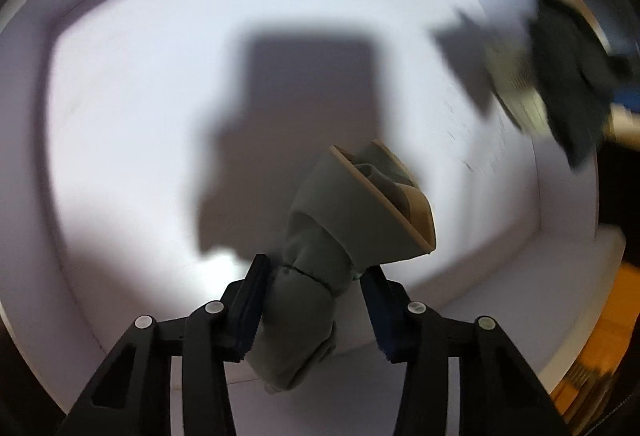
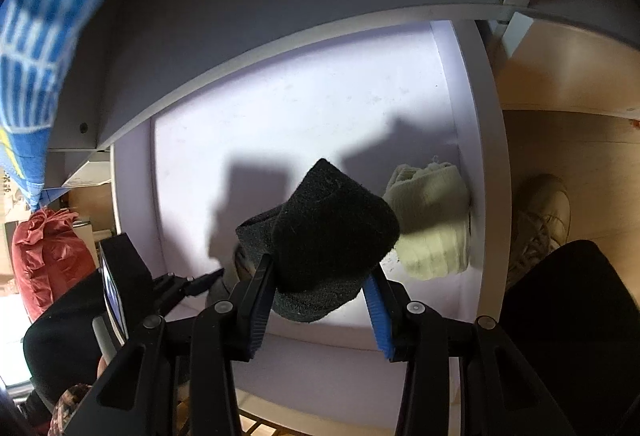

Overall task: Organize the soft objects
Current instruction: 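Grasp the grey-green sock with the left tool while the right tool holds the black sock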

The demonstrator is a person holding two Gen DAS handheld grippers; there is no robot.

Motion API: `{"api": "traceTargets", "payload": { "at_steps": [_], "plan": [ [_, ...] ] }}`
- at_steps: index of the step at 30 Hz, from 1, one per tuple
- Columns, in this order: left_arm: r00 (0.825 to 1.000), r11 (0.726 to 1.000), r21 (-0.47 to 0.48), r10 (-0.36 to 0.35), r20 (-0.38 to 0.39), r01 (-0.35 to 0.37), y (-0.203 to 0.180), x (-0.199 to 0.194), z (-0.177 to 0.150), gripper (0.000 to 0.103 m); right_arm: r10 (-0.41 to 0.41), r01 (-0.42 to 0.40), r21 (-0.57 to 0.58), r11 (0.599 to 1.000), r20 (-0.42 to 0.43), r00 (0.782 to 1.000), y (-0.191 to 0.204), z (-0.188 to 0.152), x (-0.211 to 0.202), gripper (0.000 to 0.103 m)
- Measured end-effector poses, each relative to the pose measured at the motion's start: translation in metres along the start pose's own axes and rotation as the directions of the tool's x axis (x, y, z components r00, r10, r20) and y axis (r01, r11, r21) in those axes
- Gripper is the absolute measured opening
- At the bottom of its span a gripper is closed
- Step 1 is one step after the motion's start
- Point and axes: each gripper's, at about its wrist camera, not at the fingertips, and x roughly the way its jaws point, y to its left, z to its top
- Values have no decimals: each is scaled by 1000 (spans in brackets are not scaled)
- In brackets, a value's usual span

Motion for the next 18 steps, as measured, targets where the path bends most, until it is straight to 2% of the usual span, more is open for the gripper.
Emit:
{"api": "traceTargets", "payload": {
  "at_steps": [3,8,14,18],
  "plan": [
    [998,990,-129,-60,29,63,16,-3,-3,43,22,-22,-4,1000,10,1000,-2,-5,-7,44],
    [994,969,-224,-91,59,102,27,-4,-12,39,58,-58,9,998,34,998,-3,-17,-16,44],
    [989,958,-251,-117,86,135,26,-7,-24,38,111,-115,35,993,84,990,-8,-34,-32,44],
    [988,959,-242,-127,91,146,15,-9,-28,38,173,-182,48,982,145,974,-11,-41,-51,44]
  ]
}}
